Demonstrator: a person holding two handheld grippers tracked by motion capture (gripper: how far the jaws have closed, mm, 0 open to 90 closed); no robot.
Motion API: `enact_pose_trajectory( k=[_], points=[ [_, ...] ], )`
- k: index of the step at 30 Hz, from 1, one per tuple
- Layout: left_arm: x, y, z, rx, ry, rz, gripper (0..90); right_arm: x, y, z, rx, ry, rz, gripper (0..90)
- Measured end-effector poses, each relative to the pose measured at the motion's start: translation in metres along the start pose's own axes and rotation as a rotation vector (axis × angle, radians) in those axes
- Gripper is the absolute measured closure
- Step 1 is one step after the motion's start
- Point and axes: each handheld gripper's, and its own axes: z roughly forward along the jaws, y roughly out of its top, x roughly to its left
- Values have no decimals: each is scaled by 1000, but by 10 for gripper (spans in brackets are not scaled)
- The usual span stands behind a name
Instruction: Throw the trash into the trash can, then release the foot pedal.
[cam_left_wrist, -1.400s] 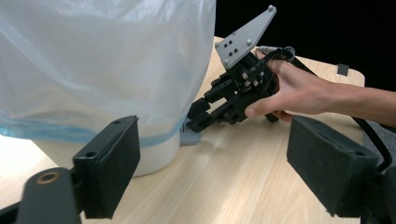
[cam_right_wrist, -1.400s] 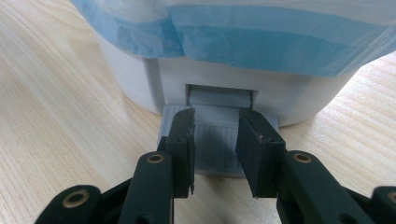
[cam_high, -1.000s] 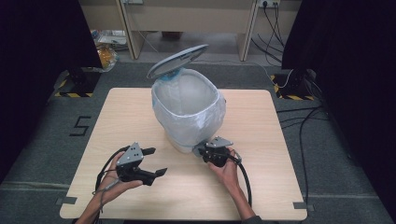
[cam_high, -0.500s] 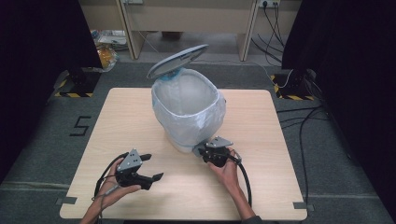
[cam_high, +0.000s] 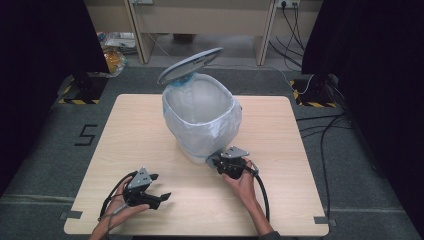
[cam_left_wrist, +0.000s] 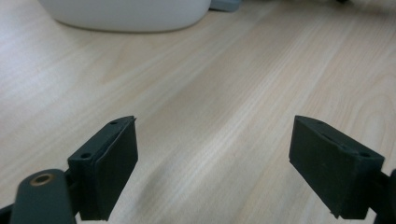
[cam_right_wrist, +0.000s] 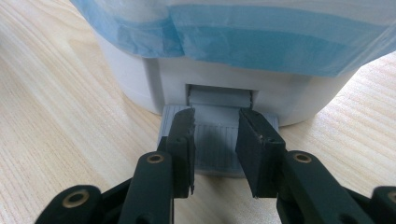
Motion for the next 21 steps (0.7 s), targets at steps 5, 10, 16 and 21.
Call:
enact_pose_trajectory(
  k=[5,10,16,21],
  points=[
    [1,-6,5,38,25,7,151,0,0,0,1,0,0,669],
    [0,-13,8,67,22,13,147,0,0,0,1,-1,0,668],
    [2,-14,8,64,18,10,149,0,0,0,1,-1,1,668],
    [2,-14,8,64,21,10,150,0,0,0,1,-2,0,668]
  ],
)
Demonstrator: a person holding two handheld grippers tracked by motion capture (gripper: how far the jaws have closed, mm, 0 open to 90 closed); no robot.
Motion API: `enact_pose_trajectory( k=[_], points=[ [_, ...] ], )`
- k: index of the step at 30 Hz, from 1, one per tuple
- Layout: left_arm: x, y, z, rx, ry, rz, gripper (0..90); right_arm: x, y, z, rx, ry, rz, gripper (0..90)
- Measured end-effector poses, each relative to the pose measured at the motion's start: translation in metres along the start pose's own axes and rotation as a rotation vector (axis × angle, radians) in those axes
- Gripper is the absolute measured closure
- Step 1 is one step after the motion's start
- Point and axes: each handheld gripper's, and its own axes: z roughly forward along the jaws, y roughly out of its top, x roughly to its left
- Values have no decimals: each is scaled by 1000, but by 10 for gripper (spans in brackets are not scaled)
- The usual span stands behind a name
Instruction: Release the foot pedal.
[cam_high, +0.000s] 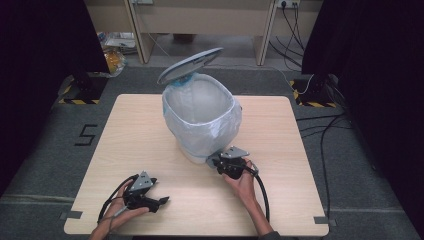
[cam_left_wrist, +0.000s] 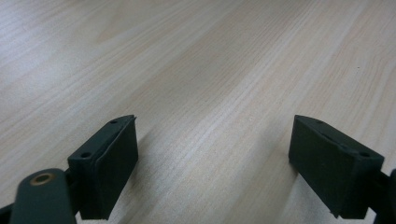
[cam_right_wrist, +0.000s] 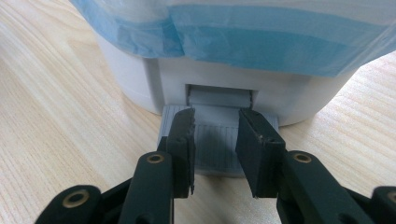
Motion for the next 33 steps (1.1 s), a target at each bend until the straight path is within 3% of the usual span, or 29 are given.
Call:
enact_pose_trajectory(
  k=[20,33],
  points=[
    [1,1,0,1,15,-13,152,1,1,0,3,-8,9,659],
    [1,1,1,0,16,-14,152,1,3,-4,3,-30,46,520]
  ],
)
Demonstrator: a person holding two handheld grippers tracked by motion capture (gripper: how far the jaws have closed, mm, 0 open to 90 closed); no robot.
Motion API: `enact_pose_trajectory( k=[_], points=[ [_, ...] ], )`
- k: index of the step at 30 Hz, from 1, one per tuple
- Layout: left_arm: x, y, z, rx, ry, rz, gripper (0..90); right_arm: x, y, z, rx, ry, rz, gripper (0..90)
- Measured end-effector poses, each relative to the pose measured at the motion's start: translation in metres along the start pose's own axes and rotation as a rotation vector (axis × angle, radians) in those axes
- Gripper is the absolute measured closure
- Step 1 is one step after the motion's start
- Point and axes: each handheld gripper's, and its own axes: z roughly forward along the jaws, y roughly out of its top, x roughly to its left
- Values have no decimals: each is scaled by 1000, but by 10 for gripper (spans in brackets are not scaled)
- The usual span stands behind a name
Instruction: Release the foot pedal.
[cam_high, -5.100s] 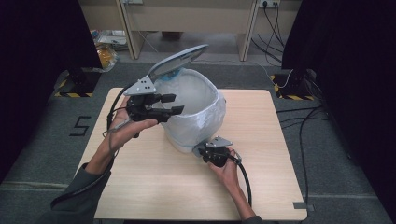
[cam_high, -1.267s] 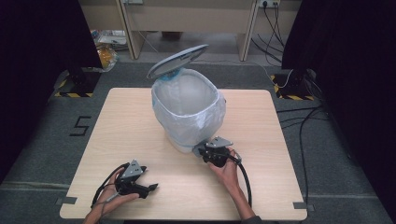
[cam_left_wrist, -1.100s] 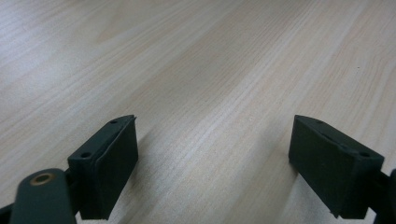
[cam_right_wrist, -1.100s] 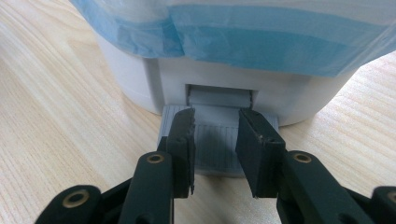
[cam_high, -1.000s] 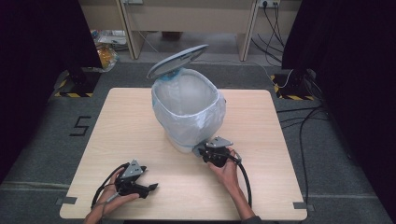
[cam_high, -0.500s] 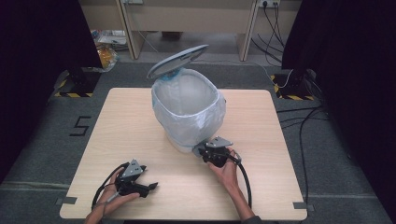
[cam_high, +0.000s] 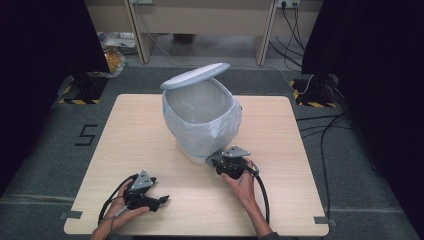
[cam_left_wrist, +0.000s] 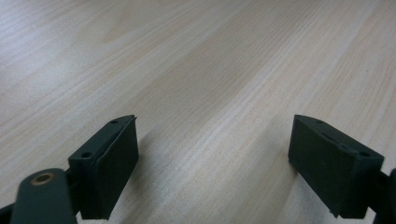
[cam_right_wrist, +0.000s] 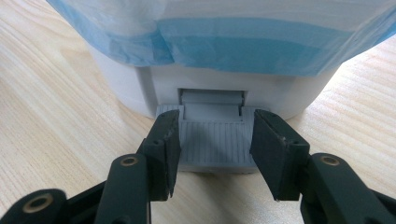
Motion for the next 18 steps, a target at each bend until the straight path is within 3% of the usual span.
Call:
enact_pose_trajectory(
  k=[9,12,17,18],
  points=[
    [0,0,0,0,0,0,152,-3,0,-3,-3,-3,11,454],
    [0,0,0,1,-2,-2,153,-2,2,-6,-31,-3,11,434],
    [0,0,0,0,1,1,154,-5,2,-11,-28,-2,32,391],
    [0,0,0,0,0,-2,155,-7,0,-12,-24,6,57,358]
  ],
)
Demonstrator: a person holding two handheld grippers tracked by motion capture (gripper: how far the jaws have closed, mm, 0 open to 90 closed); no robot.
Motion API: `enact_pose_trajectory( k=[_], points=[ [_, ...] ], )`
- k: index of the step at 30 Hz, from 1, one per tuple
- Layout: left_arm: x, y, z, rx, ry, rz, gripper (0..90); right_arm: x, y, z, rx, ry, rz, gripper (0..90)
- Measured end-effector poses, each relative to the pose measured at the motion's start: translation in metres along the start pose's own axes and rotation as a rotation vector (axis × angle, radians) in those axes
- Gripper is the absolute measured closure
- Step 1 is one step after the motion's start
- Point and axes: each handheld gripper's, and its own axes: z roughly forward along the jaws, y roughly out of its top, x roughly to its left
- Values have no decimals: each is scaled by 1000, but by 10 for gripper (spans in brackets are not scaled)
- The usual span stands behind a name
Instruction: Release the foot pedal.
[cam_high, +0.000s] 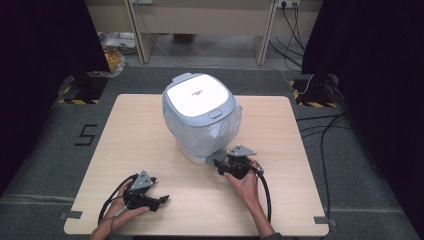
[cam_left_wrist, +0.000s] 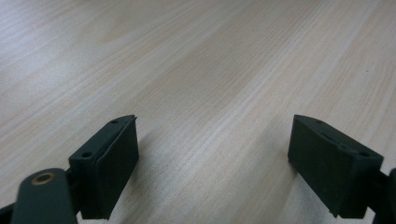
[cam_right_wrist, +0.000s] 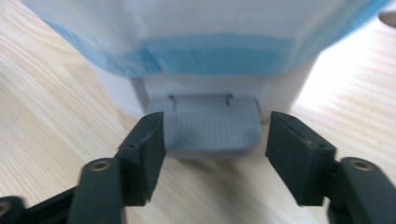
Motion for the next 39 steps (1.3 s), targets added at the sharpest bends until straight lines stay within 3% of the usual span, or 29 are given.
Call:
enact_pose_trajectory(
  k=[12,25,39],
  points=[
    [0,0,0,-1,2,2,154,-12,-7,-24,3,-18,15,332],
    [0,0,0,-1,2,2,154,-20,-26,-67,-25,-50,49,245],
    [0,0,0,-2,1,-2,155,-14,-51,-79,32,-63,39,200]
  ],
)
